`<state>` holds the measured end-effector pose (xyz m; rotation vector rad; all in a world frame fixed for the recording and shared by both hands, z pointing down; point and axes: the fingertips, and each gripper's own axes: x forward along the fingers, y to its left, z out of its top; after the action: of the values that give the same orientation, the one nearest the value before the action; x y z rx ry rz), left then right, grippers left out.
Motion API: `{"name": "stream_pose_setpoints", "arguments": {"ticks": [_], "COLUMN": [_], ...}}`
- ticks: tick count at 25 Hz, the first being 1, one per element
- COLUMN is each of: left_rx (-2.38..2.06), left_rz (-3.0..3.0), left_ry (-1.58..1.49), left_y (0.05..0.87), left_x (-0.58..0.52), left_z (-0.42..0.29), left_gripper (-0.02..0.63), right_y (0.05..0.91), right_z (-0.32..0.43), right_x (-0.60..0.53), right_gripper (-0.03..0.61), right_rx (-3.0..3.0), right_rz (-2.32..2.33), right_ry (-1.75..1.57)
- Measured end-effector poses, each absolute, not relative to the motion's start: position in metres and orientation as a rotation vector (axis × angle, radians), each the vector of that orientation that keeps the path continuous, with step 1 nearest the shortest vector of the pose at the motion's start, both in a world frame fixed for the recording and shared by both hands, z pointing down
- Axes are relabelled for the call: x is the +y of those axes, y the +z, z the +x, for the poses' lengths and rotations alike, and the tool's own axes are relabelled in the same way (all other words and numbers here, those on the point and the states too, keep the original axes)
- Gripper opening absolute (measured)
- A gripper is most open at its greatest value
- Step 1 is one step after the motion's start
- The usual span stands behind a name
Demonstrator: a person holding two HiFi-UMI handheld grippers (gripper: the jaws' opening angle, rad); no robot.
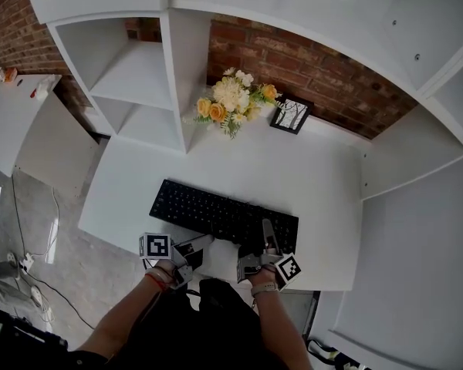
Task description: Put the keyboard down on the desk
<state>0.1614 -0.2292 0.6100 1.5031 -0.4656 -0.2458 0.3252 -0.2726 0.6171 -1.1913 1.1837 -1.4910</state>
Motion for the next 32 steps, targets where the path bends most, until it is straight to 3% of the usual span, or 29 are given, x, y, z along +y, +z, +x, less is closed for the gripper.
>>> {"name": "stream_pose_setpoints", "arguments": {"ticks": [15,21,25,32], "left_rx": [-0.44,-0.418,-0.396,-0.399], "left_rz": [1.47,1.476,1.482,1.457], "left_ry": [-0.312,-0.333,-0.357,-0.359], "left_y": [0.605,0.591,0.582,0.586], "left_x": [-0.246,-0.256,-0.263,-0.265], "left_z": [0.163,0.173,0.179,0.185], "left_gripper": [0.046,0.049,0.048,0.046], "right_y": [0.604,0.582,0.565,0.574], "right_z": [0.301,0.298,0.29,0.31], "right_x": [-0.255,-0.262,-0.263,-0.267], "right_gripper": [0.256,0.382,0.396,0.394], "right_rx": [1.51,1.932,2.144,1.696], "right_rz": [-1.147,-1.076,-0.98,-0.912], "right_ry": [-1.678,-1.646,-1.61,-1.789]}}
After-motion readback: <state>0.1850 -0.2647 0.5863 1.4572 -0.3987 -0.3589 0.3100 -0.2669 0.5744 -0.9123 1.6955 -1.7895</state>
